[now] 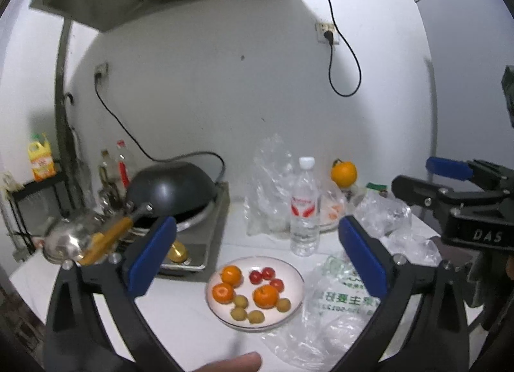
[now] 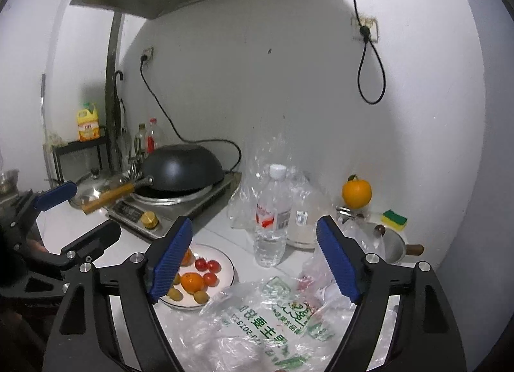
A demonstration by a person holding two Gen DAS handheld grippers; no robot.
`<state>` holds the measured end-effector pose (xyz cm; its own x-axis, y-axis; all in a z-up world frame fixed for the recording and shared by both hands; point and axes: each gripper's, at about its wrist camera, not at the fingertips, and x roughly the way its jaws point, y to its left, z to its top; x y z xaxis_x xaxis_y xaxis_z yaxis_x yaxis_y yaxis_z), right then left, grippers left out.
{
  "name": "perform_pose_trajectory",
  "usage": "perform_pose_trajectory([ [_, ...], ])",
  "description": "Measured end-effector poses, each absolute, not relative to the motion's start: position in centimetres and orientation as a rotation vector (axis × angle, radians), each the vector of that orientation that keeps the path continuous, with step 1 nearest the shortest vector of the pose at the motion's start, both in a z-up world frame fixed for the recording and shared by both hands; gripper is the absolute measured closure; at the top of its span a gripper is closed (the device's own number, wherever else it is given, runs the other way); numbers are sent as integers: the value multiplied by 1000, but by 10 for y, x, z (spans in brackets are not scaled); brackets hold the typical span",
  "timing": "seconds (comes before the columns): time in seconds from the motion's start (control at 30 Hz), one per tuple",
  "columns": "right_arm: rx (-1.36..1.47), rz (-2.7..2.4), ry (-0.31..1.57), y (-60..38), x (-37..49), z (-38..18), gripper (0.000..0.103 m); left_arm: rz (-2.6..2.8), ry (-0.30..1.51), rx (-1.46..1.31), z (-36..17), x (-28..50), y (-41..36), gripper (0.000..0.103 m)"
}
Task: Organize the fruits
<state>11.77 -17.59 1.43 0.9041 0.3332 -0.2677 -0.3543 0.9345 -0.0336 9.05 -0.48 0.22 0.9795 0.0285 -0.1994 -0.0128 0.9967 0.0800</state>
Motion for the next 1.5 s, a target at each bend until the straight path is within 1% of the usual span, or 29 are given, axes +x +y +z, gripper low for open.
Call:
perform_pose_trajectory([
  [0.4,-59,332,197,-193,100,33,20,41,155,112,24,66,-29,1],
  [1.5,-72,323,212,-186,108,32,20,36,152,75,20,80,-19,1],
])
